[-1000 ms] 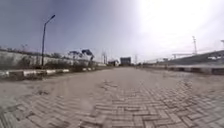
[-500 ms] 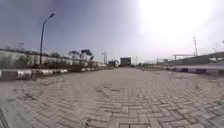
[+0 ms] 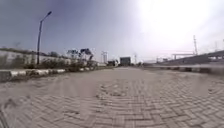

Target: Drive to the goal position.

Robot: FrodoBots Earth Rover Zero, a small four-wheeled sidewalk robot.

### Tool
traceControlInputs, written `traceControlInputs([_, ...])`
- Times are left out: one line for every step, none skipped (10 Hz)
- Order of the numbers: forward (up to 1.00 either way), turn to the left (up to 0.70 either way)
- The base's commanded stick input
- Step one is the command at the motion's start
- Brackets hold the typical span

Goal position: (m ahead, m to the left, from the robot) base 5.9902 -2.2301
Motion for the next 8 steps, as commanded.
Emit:
traceControlInputs([0.0,0.0])
traceControlInputs([0.0,0.0])
traceControlInputs([0.0,0.0])
traceControlInputs([0.0,0.0])
traceControlInputs([0.0,0.0])
traceControlInputs([0.0,0.0])
traceControlInputs([0.0,0.0])
traceControlInputs([0.0,0.0])
